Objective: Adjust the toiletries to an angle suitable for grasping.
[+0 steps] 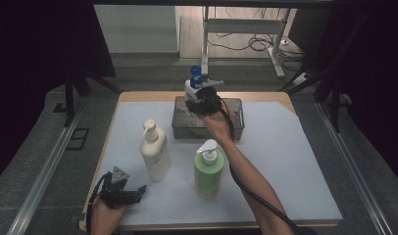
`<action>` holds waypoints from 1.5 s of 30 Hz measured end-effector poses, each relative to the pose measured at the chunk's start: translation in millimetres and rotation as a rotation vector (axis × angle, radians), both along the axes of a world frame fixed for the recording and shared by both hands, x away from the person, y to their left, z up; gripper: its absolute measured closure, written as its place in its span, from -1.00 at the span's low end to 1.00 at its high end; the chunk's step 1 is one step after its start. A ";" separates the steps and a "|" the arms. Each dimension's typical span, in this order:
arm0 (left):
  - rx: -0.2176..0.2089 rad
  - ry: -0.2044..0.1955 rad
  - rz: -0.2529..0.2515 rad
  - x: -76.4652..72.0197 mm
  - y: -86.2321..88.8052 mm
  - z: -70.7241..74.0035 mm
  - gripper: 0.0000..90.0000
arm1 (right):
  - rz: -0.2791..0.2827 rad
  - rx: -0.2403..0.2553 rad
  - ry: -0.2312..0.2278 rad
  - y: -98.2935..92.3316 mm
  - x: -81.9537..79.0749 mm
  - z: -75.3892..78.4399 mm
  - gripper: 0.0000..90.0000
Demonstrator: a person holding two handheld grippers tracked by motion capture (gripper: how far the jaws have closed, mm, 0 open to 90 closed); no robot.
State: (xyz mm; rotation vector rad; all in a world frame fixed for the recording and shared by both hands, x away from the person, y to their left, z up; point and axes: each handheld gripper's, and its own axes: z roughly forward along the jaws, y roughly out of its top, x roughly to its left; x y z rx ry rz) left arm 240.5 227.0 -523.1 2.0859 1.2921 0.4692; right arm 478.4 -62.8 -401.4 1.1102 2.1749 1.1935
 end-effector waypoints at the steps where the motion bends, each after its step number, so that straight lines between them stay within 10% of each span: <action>1: 0.000 0.000 0.000 0.0 0.0 0.0 -0.73 | 0.000 -0.001 0.002 -0.2 0.0 -1.4 -0.10; 45: 0.000 0.000 0.002 -0.1 -0.2 -0.1 -0.73 | 0.070 -0.027 0.020 -37.6 -29.6 -12.8 -0.01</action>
